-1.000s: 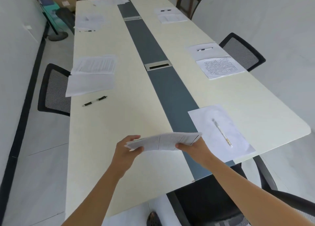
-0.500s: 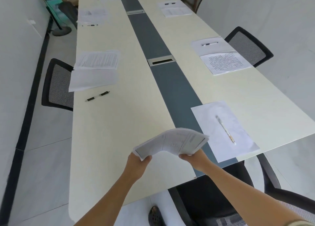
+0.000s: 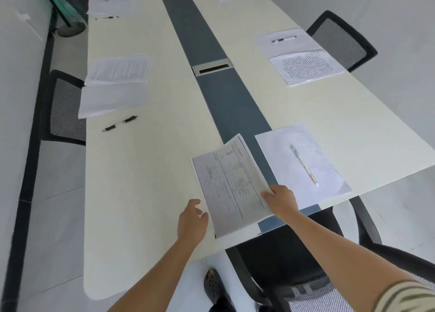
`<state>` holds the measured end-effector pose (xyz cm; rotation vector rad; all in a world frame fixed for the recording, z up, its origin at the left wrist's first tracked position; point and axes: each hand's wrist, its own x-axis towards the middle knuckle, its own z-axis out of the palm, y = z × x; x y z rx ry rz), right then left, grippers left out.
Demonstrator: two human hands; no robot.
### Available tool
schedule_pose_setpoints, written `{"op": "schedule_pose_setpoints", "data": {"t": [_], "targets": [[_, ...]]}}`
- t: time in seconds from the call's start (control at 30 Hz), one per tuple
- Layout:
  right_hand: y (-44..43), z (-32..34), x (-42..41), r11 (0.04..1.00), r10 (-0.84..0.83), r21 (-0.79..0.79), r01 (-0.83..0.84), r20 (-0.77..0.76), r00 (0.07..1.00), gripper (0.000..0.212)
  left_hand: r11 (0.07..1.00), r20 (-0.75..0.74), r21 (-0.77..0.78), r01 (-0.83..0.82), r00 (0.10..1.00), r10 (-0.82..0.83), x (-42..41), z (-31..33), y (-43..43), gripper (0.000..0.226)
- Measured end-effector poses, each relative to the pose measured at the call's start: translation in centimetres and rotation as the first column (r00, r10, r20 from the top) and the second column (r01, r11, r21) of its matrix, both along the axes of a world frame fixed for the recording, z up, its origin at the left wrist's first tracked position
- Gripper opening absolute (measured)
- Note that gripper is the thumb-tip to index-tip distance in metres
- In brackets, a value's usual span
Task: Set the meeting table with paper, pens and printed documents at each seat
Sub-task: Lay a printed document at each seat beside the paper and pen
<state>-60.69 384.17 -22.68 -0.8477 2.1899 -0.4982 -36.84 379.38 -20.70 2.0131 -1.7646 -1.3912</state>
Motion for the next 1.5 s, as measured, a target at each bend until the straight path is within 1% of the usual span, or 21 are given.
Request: {"op": "schedule_pose_setpoints", "data": {"t": [0.07, 0.1, 0.13, 0.2, 0.27, 0.3, 0.33, 0.43, 0.5, 0.57, 0.67, 1.03, 1.13, 1.17, 1.2, 1.27, 1.3, 1.33, 1.37, 1.4, 1.5], "targets": [[0.1, -0.8, -0.5, 0.998, 0.031, 0.053, -0.030, -0.009, 0.999, 0.017, 0.992, 0.103, -0.048, 0.120, 0.988, -0.114, -0.7, -0.8, 1.3, 0.044], [0.1, -1.0, -0.7, 0.993, 0.083, 0.092, -0.080, -0.035, 0.996, 0.020, 0.979, 0.139, -0.069, 0.193, 0.973, -0.183, -1.1, -1.1, 1.9, 0.044], [0.4, -1.1, -1.1, 0.981, 0.150, 0.137, -0.138, -0.085, 0.985, 0.025, 0.959, 0.177, -0.090, 0.268, 0.952, -0.250, -1.6, -1.4, 2.4, 0.044], [1.1, -0.7, -2.5, 0.966, 0.229, 0.182, -0.186, -0.259, 0.938, 0.036, 0.900, 0.270, -0.137, 0.415, 0.889, -0.369, -2.8, -2.0, 3.0, 0.046], [2.2, -0.5, -5.0, 0.976, 0.217, 0.123, -0.181, -0.434, 0.874, 0.039, 0.841, 0.369, -0.133, 0.525, 0.813, -0.450, -3.8, -2.6, 3.5, 0.049], [2.7, -0.8, -6.6, 0.976, 0.219, 0.103, -0.194, -0.479, 0.850, 0.042, 0.819, 0.407, -0.115, 0.562, 0.779, -0.478, -4.3, -3.0, 3.7, 0.052], [3.2, -1.0, -8.2, 0.970, 0.242, 0.128, -0.205, -0.496, 0.834, 0.047, 0.800, 0.438, -0.092, 0.593, 0.746, -0.502, -4.7, -3.4, 4.0, 0.055], [4.0, -2.4, -12.3, 0.930, 0.341, 0.293, -0.224, -0.451, 0.825, 0.064, 0.754, 0.512, -0.043, 0.656, 0.662, -0.547, -5.9, -4.7, 4.7, 0.060], [4.1, -3.3, -13.4, 0.907, 0.384, 0.335, -0.256, -0.405, 0.830, 0.067, 0.740, 0.539, -0.044, 0.671, 0.640, -0.548, -6.6, -5.2, 4.7, 0.061], [4.2, -3.7, -13.6, 0.897, 0.410, 0.339, -0.283, -0.404, 0.818, 0.064, 0.727, 0.548, -0.050, 0.685, 0.628, -0.553, -7.3, -5.5, 4.5, 0.061], [4.6, -3.7, -13.5, 0.902, 0.405, 0.328, -0.281, -0.416, 0.814, 0.062, 0.717, 0.544, -0.041, 0.696, 0.618, -0.568, -8.3, -5.7, 4.2, 0.062], [4.9, -3.8, -13.7, 0.899, 0.405, 0.333, -0.284, -0.387, 0.828, 0.063, 0.711, 0.567, -0.036, 0.702, 0.600, -0.564, -8.8, -5.7, 4.0, 0.062], [5.0, -3.0, -13.6, 0.914, 0.383, 0.294, -0.281, -0.392, 0.837, 0.062, 0.726, 0.550, -0.080, 0.683, 0.638, -0.539, -8.8, -4.2, 4.1, 0.059], [5.1, -2.6, -13.4, 0.926, 0.364, 0.246, -0.285, -0.392, 0.845, 0.059, 0.743, 0.524, -0.105, 0.661, 0.672, -0.524, -8.8, -3.4, 4.4, 0.056], [5.2, -1.9, -13.1, 0.941, 0.335, 0.176, -0.288, -0.372, 0.866, 0.055, 0.774, 0.471, -0.138, 0.618, 0.728, -0.498, -8.7, -2.4, 4.7, 0.053], [5.5, -0.4, -12.1, 0.960, 0.275, 0.008, -0.281, -0.242, 0.931, 0.044, 0.881, 0.277, -0.155, 0.447, 0.876, -0.396, -8.3, -0.1, 5.7, 0.044], [5.8, 0.6, -11.4, 0.960, 0.263, -0.059, -0.275, -0.158, 0.952, 0.039, 0.930, 0.162, -0.136, 0.341, 0.934, -0.318, -7.9, 1.1, 6.5, 0.039], [6.3, 1.6, -10.6, 0.955, 0.271, -0.100, -0.278, -0.079, 0.959, 0.034, 0.964, 0.055, -0.119, 0.239, 0.971, -0.234, -7.4, 2.3, 7.4, 0.033], [6.9, 2.4, -9.3, 0.943, 0.307, -0.130, -0.307, -0.020, 0.952, 0.030, 0.985, -0.018, -0.101, 0.139, 0.990, -0.141, -6.3, 3.6, 8.7, 0.027], [7.7, 3.1, -8.6, 0.935, 0.326, -0.150, -0.320, 0.015, 0.945, 0.027, 0.994, -0.069, -0.082, 0.074, 0.994, -0.080, -5.5, 4.6, 9.8, 0.022], [10.9, 4.6, -5.9, 0.914, 0.380, -0.194, -0.356, 0.106, 0.919, 0.015, 0.996, -0.155, -0.018, -0.091, 0.984, 0.087, -2.4, 6.6, 14.1, 0.015]]}}
